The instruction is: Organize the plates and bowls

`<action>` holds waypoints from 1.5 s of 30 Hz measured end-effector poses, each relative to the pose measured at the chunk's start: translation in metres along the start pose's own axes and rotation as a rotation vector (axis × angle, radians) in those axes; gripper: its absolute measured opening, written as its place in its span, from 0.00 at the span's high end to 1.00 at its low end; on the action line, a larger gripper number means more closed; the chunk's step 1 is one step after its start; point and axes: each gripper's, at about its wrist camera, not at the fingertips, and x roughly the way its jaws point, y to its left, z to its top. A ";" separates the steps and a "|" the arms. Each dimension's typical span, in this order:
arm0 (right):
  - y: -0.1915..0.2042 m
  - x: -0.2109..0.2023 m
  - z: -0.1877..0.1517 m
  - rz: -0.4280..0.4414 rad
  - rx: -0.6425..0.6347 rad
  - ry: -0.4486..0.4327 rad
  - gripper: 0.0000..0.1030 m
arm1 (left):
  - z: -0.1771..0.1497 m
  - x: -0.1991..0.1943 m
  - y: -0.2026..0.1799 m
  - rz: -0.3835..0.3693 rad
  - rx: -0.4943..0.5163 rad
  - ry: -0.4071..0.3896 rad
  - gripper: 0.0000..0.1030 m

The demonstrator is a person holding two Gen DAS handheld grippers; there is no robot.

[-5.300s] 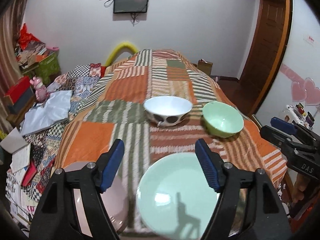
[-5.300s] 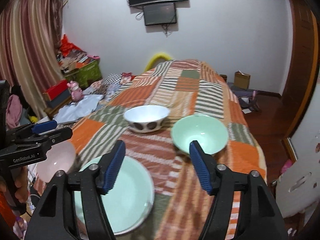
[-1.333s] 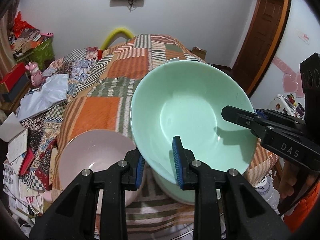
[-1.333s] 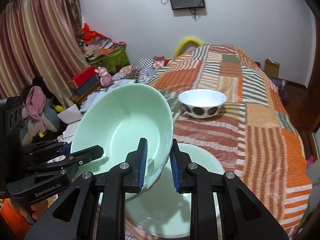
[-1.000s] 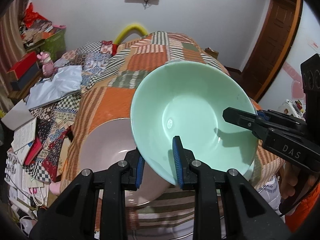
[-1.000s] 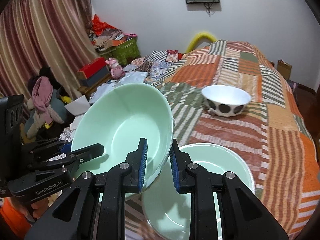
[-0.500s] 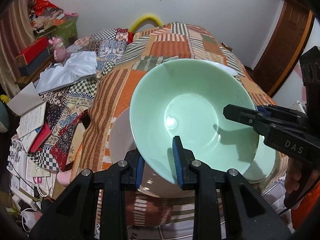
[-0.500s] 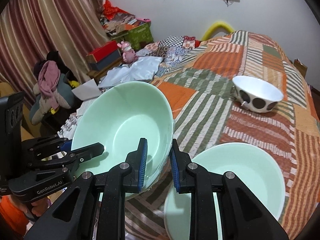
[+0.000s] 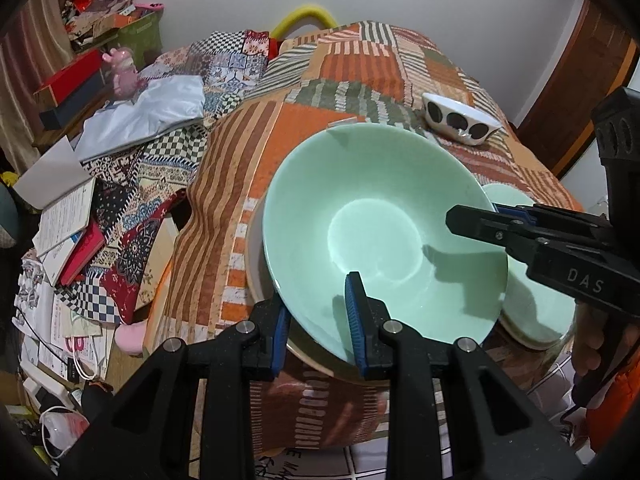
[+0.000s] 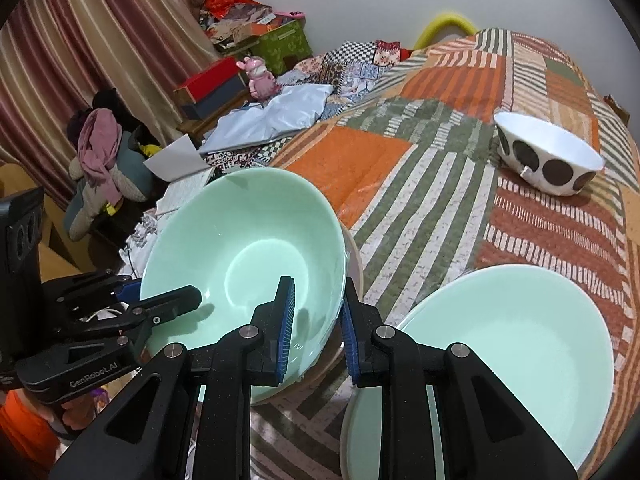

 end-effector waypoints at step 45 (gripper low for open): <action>-0.056 -0.074 0.007 -0.071 0.028 -0.156 0.55 | 0.042 -0.039 -0.039 0.084 0.048 -0.111 0.37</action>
